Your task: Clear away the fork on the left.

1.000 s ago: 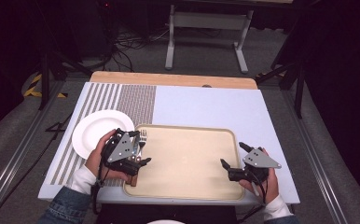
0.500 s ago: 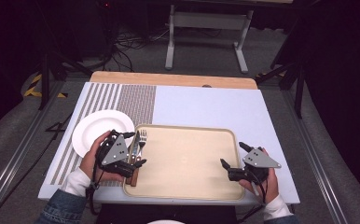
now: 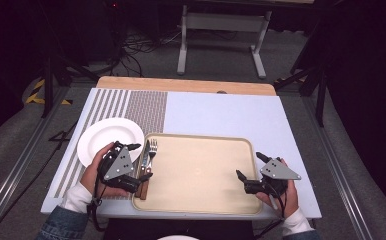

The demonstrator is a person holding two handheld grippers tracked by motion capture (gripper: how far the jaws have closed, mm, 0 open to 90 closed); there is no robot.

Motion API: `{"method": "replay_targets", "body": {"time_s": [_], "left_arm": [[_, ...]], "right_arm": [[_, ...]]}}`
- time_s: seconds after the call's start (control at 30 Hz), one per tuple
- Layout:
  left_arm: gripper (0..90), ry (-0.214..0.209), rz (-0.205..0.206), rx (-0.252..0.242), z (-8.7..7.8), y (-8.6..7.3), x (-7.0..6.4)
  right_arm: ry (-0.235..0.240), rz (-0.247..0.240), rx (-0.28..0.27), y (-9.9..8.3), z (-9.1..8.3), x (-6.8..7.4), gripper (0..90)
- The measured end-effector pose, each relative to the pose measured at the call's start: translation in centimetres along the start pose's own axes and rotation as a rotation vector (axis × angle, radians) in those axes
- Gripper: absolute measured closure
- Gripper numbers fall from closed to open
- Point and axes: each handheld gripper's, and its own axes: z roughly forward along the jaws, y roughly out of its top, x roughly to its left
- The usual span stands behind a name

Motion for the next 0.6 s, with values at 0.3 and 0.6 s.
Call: {"method": "replay_targets", "body": {"time_s": [0.3,0.6], "left_arm": [[9.8,0.014,-0.004,0.004,-0.7,-0.8,0.0],[10.4,0.036,0.001,0.034,-1.3,-1.6,0.0]], "right_arm": [[0.001,0.001,0.001,0.0,0.1,0.0,11.8],[0.007,-0.003,0.001,0.1,0.2,0.1,11.7]]}}
